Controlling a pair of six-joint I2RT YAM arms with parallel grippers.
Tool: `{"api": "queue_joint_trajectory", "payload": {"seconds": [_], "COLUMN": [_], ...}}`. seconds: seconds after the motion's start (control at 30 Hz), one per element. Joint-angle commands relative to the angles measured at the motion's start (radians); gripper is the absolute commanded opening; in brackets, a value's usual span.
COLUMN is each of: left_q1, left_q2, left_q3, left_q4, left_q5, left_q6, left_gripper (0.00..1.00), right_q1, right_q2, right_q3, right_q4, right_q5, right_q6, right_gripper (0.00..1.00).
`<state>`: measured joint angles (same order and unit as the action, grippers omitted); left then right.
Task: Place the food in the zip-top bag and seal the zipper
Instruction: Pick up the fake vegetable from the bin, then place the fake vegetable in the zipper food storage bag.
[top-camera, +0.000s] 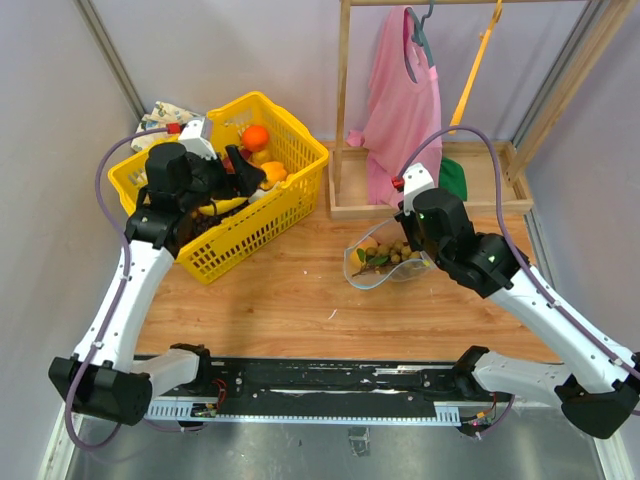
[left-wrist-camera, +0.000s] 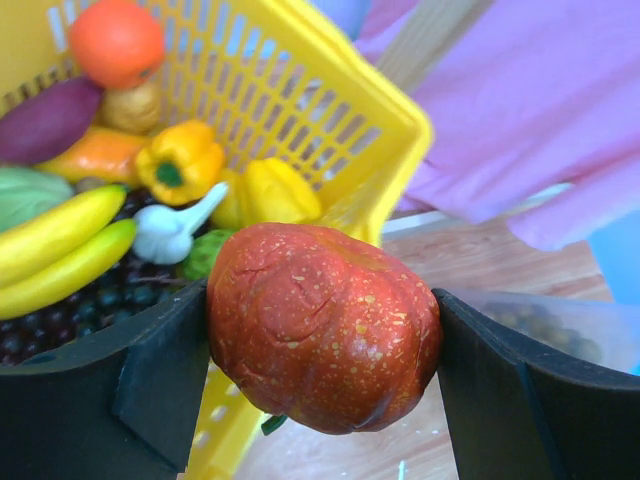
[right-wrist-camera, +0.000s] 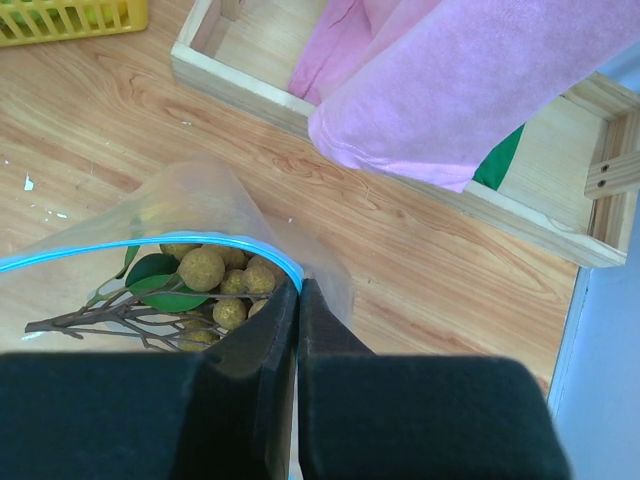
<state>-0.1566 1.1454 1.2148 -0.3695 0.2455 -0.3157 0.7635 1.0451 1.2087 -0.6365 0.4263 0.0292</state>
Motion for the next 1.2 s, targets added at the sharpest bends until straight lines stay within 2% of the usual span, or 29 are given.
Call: {"api": "queue_joint_trajectory", "payload": {"seconds": [0.0,0.3,0.6,0.8,1.0,1.17], "left_q1": [-0.067,-0.317,-0.583,-0.746,-0.861,-0.884], "left_q2": [-0.048,-0.096,-0.107,-0.056,0.018,0.076], "left_q3": [-0.008,-0.094,-0.187,-0.21,-0.216,-0.241], "left_q4": [0.105,0.294,0.471,0.511,0.551,0.585], "left_q5": [0.049,0.054,-0.023,-0.128,-0.181,-0.236], "left_q6": [-0.021,-0.086,-0.071,-0.037,-0.032,-0.091], "left_gripper": [0.51,0.49,0.49,0.49,0.5,0.51], "right_q1": [-0.016,-0.016,-0.016,-0.015,-0.016,-0.016], "right_q2": [-0.019,-0.026,-0.03,-0.03,-0.031,-0.034], "right_q3": [-0.004,-0.025,-0.031,-0.033,-0.036,-0.039], "right_q4": [0.054,0.088,0.095,0.098,0.101,0.103], "right_q5": [-0.003,-0.029,-0.039,-0.049,-0.054,-0.056], "right_q6": [0.031,0.066,0.088,0.094,0.091,0.088], "right_gripper": [0.01,0.01,0.01,0.01,0.01,0.01]}}
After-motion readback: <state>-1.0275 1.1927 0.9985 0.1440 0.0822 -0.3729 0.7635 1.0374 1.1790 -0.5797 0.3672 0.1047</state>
